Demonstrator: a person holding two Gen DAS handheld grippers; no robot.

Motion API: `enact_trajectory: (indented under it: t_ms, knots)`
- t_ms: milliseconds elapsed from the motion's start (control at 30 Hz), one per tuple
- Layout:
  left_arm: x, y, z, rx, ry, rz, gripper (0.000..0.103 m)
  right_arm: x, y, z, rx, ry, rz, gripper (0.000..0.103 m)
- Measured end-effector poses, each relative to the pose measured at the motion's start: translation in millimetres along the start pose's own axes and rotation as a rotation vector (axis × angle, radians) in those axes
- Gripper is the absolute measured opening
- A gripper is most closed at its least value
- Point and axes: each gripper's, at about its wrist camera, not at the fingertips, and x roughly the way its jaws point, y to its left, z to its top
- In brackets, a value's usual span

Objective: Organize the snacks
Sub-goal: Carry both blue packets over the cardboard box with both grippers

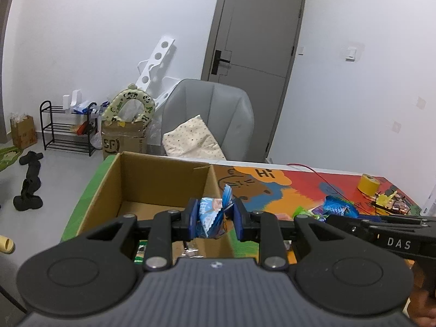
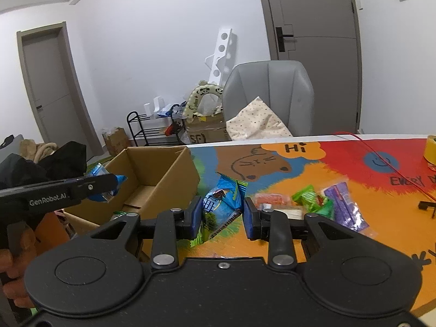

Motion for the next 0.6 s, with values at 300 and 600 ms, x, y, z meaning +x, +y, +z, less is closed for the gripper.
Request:
enact_trajectory:
  t_ms: [300,600]
  knots:
    - [12,22,-3,-0.041,0.020,0.032,0.026,16,19,7,-0.018,0.010,0.031,0.029]
    - [14,47,-2,-0.104,0.051,0.027,0.032,33,46,14,-0.056,0.023,0.074,0.029]
